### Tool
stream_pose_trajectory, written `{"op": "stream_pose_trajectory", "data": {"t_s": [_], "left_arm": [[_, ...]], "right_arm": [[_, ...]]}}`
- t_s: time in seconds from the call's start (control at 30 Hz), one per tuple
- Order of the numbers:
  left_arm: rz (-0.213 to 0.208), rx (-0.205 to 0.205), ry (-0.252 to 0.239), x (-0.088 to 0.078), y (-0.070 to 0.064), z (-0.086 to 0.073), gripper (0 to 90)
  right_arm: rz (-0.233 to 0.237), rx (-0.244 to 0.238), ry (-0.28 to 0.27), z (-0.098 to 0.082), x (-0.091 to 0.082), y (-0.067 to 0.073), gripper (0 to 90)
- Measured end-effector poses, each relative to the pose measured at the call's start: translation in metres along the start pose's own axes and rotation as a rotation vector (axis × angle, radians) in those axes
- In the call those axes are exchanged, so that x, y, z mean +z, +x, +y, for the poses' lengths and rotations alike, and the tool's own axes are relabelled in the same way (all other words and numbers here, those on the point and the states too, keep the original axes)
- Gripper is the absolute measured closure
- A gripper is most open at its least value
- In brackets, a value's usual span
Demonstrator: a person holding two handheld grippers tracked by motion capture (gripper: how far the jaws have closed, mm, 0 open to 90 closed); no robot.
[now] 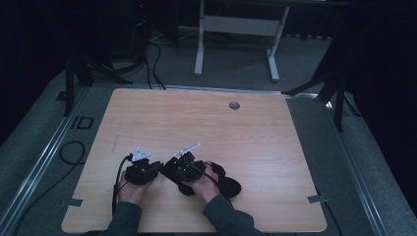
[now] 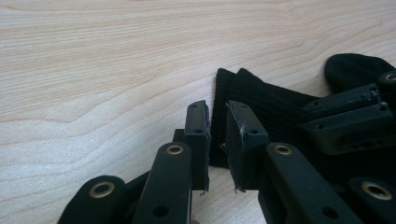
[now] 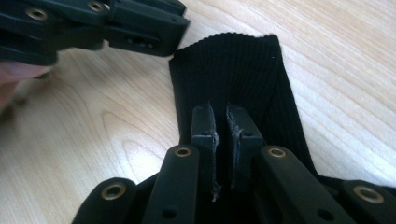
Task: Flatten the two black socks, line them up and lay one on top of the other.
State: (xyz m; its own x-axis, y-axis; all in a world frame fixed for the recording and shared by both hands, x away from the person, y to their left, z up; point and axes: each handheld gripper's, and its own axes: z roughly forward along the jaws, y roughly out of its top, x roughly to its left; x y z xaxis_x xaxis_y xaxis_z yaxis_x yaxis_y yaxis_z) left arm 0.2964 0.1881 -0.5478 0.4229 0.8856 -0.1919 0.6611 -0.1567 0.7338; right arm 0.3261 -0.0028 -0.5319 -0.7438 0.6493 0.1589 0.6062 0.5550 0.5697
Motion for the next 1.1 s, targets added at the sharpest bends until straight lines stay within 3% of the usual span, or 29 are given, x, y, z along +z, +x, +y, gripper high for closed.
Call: {"op": "stream_pose_trajectory", "data": {"t_s": [0.27,0.33,0.37,0.4,0.53,0.67,0.83,0.93,1.0,1.03,1.1], "left_arm": [[-0.012,0.03,-0.011,-0.001,-0.004,0.001,79.3],[-0.013,0.077,-0.011,0.0,-0.008,0.002,79.3],[-0.013,0.077,-0.011,0.0,-0.008,0.002,79.3],[0.005,0.146,0.006,0.004,-0.017,0.003,79.3],[0.053,0.213,0.073,0.015,-0.026,0.002,81.0],[0.057,0.211,0.079,0.016,-0.027,0.002,82.8],[0.056,0.205,0.075,0.016,-0.026,0.002,83.2],[0.056,0.201,0.075,0.016,-0.027,0.002,83.1],[0.055,0.201,0.076,0.016,-0.027,0.002,83.1],[0.055,0.2,0.076,0.016,-0.027,0.001,83.1],[0.055,0.199,0.075,0.016,-0.027,0.001,83.1]], "right_arm": [[-0.001,-0.015,0.018,0.0,0.006,0.0,82.1],[-0.002,-0.019,0.026,-0.001,0.008,-0.001,82.0],[-0.002,-0.019,0.026,-0.001,0.008,-0.001,82.0],[0.001,-0.018,0.026,-0.001,0.009,-0.002,81.9],[0.013,-0.021,0.027,-0.001,0.01,-0.003,77.5],[0.026,-0.019,0.01,-0.001,0.004,-0.004,70.1],[0.037,0.0,-0.061,-0.003,-0.018,-0.015,64.1],[0.005,0.019,-0.101,-0.007,-0.038,-0.031,62.9],[-0.005,0.027,-0.108,-0.008,-0.042,-0.035,62.8],[-0.032,0.056,-0.124,-0.013,-0.055,-0.05,62.6],[-0.056,0.077,-0.125,-0.018,-0.061,-0.062,62.6]]}}
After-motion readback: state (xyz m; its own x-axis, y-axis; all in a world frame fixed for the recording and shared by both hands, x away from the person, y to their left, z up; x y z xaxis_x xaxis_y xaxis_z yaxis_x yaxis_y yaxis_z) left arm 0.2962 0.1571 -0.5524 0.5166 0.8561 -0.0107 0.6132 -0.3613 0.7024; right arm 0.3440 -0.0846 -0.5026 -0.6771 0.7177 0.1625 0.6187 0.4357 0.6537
